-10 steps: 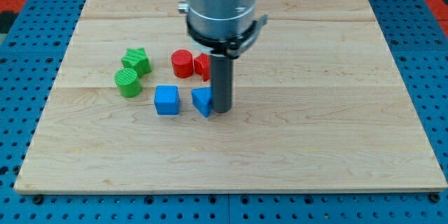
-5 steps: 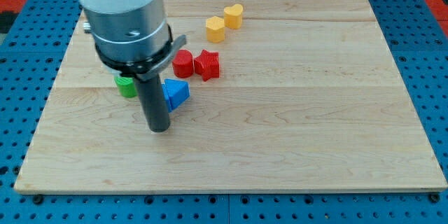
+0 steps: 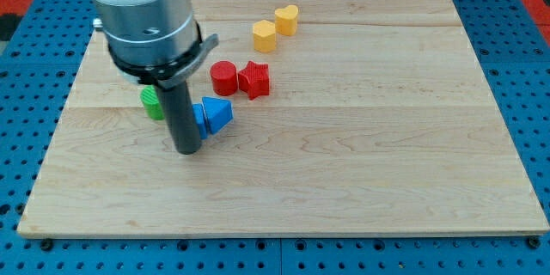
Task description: Adjust the blue cube to the left of the blue triangle
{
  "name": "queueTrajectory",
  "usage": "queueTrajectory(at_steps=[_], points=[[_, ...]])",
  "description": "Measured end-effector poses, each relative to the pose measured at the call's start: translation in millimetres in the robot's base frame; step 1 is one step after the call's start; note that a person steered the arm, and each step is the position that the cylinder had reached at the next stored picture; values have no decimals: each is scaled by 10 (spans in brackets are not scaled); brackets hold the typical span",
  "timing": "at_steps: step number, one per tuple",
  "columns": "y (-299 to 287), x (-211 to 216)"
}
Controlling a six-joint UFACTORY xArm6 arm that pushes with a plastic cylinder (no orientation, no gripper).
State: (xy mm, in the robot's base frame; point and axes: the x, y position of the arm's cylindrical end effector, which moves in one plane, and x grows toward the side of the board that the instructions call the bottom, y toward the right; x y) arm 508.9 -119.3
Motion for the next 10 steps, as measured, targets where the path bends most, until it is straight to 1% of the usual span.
queueTrajectory(at_steps=[1, 5, 6, 9, 10], points=[[-102, 0], [-75, -111], [141, 60], [246, -9], [862, -43]])
